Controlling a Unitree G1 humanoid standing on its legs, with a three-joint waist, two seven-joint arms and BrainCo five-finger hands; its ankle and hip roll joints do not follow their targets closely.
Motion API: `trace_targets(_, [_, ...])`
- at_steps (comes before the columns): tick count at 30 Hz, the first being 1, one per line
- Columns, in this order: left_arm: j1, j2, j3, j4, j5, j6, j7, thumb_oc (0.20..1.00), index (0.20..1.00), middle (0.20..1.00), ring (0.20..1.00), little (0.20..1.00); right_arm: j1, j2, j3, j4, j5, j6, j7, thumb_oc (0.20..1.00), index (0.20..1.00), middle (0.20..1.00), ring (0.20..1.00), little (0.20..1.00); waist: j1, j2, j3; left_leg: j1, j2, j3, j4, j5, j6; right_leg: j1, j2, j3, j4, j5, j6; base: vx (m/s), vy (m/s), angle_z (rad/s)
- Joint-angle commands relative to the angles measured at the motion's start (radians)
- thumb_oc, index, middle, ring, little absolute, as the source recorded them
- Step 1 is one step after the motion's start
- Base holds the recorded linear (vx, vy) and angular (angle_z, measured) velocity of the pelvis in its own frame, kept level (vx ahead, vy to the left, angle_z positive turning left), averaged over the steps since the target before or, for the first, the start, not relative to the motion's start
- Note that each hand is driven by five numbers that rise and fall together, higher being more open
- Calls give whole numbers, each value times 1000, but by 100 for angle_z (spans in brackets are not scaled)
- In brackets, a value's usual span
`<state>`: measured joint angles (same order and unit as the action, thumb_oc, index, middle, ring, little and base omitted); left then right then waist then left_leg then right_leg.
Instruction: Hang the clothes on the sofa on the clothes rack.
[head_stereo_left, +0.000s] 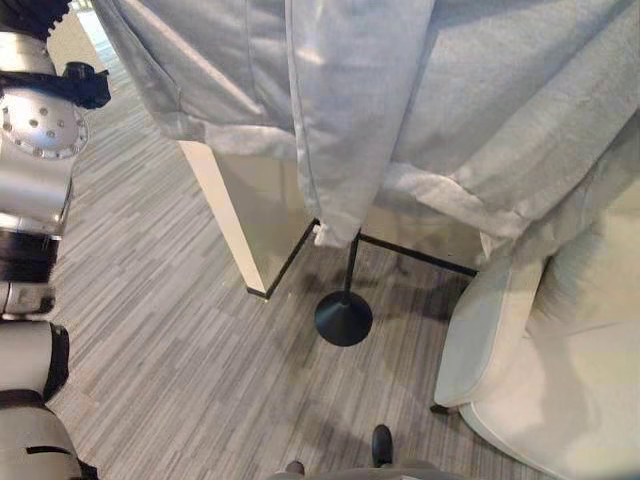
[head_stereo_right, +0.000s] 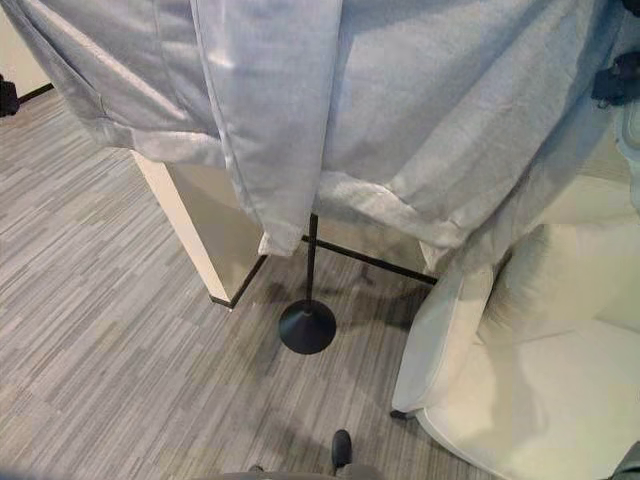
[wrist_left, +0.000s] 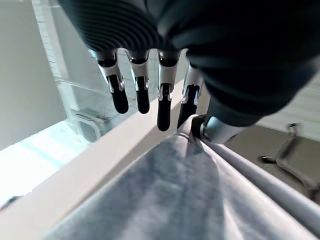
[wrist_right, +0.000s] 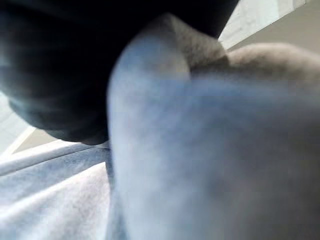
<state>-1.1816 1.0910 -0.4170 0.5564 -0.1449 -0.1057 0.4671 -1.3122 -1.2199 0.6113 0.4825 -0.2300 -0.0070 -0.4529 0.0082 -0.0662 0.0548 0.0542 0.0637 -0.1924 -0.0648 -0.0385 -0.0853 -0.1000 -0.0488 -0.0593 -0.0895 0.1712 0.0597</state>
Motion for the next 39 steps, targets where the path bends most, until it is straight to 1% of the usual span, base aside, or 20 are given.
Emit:
trace_targets(1, [-184,32,-101,114,-83,-9,30,200,200,200,200,200,-237,28,102,122,91,45,-47,200,200,200,200,200,18,-26,5,-12,19,30,-22,-42,-22,-22,-91,1,2,-55,148,-112,-11,15])
trace_targets(3, [-348,2,-260,267,-74,3,27,200,200,200,200,200,-406,100,270,292,121,48,-35,200,200,200,200,200,18,-23,39,-53,15,25,-22,-19,-26,-55,-90,-1,2,-41,148,-187,-25,16])
trace_targets(4, [-411,-42,-317,346,-91,1,15,200,200,200,200,200,-478,152,342,382,140,47,-24,200,200,200,200,200,18,-24,60,-75,12,21,-22,-5,-29,-72,-90,-3,2,-34,148,-242,-36,9])
trace_targets(5, [-458,-85,-360,404,-96,9,12,200,200,200,200,200,-523,200,380,455,160,53,-18,200,200,200,200,200,17,-22,83,-98,11,15,-22,8,-30,-91,-90,-3,2,-26,148,-346,-46,12])
trace_targets(6, [-568,-164,-470,566,-91,21,-9,200,200,200,200,200,-608,301,476,657,194,69,26,200,200,200,200,200,19,-20,134,-171,0,3,-22,47,-34,-146,-93,-14,2,-2,148,-307,-43,12])
trace_targets(9, [-607,-198,-509,637,-76,33,-14,200,200,200,200,200,-624,333,491,739,212,80,36,200,200,200,200,200,17,-17,156,-221,-9,-7,-22,69,-36,-182,-95,-18,2,7,150,-139,-21,33])
trace_targets(11, [-633,-224,-554,697,-36,48,-18,200,200,200,200,200,-620,360,525,818,201,99,57,200,200,200,200,200,13,-10,189,-278,-19,-17,-22,94,-36,-227,-96,-22,2,19,149,-136,-15,19])
trace_targets(16, [-602,-234,-549,716,-9,55,-26,200,200,200,200,200,-555,348,529,858,162,109,65,200,200,200,200,200,3,1,227,-349,-35,-27,-22,117,-32,-287,-95,-17,2,33,147,-63,1,2])
trace_targets(21, [-562,-224,-532,715,7,59,-35,200,200,200,200,200,-490,336,501,839,169,95,69,200,200,200,200,200,-2,6,229,-352,-38,-21,-22,114,-29,-295,-94,-10,2,31,147,5,3,-2])
trace_targets(22, [-525,-213,-515,705,15,57,-43,200,200,200,200,200,-440,330,475,813,182,79,73,200,200,200,200,200,-6,9,230,-349,-39,-16,-22,112,-27,-295,-96,-7,2,29,147,0,0,0])
trace_targets(28, [-436,-190,-447,658,-5,53,-34,200,200,200,200,200,-351,304,404,712,208,57,51,200,200,200,200,200,-9,15,228,-346,-40,-7,-22,106,-23,-296,-98,-1,2,24,147,22,11,-1])
trace_targets(29, [-397,-195,-416,639,-7,55,-26,200,200,200,200,200,-311,301,354,666,230,47,33,200,200,200,200,200,-8,16,225,-341,-41,-4,-22,102,-20,-292,-98,0,2,19,145,31,19,-1])
trace_targets(30, [-396,-195,-416,638,-7,55,-26,200,200,200,200,200,-311,300,354,666,230,48,33,200,200,200,200,200,-8,16,225,-341,-41,-4,-22,102,-20,-292,-98,0,2,19,145,44,23,-2])
trace_targets(31, [-359,-203,-381,615,-23,54,-21,200,200,200,200,200,-268,310,308,633,257,39,28,200,200,200,200,200,-8,15,224,-335,-40,-2,-22,97,-18,-286,-99,1,2,13,144,0,0,0])
trace_targets(32, [-356,-203,-380,613,-22,55,-21,200,200,200,200,200,-263,310,306,630,257,40,27,256,256,256,256,256,-8,15,222,-334,-40,-2,-22,96,-18,-285,-99,1,2,13,144,32,9,-3])
trace_targets(33, [-338,-206,-367,602,-27,51,-24,200,200,200,200,200,-241,316,295,626,257,40,30,341,341,341,341,341,-8,15,223,-331,-38,-1,-22,94,-17,-281,-99,1,2,11,144,30,6,-2])
trace_targets(34, [-294,-216,-345,589,-20,54,-28,200,200,200,200,200,-184,336,250,595,271,34,33,1000,1000,1000,1000,1000,-8,13,219,-322,-39,0,-22,88,-14,-273,-99,3,2,4,142,40,12,-2])
trace_targets(37, [-243,-229,-322,563,-18,52,-46,200,200,200,200,200,-121,350,208,568,278,24,38,1000,1000,1000,1000,1000,-8,14,219,-312,-39,2,-22,83,-12,-264,-102,2,2,1,145,19,17,-2])
trace_targets(38, [-227,-234,-323,548,-4,49,-55,542,542,542,542,542,-95,353,189,564,276,20,44,1000,1000,1000,1000,1000,-6,17,223,-311,-39,3,-22,84,-11,-262,-105,0,2,3,145,1,17,-4])
trace_targets(39, [-221,-236,-323,542,1,47,-57,1000,1000,1000,1000,1000,-84,353,178,563,280,18,44,1000,1000,1000,1000,1000,-5,17,224,-311,-40,3,-22,84,-11,-261,-107,0,2,3,145,-3,24,-4])
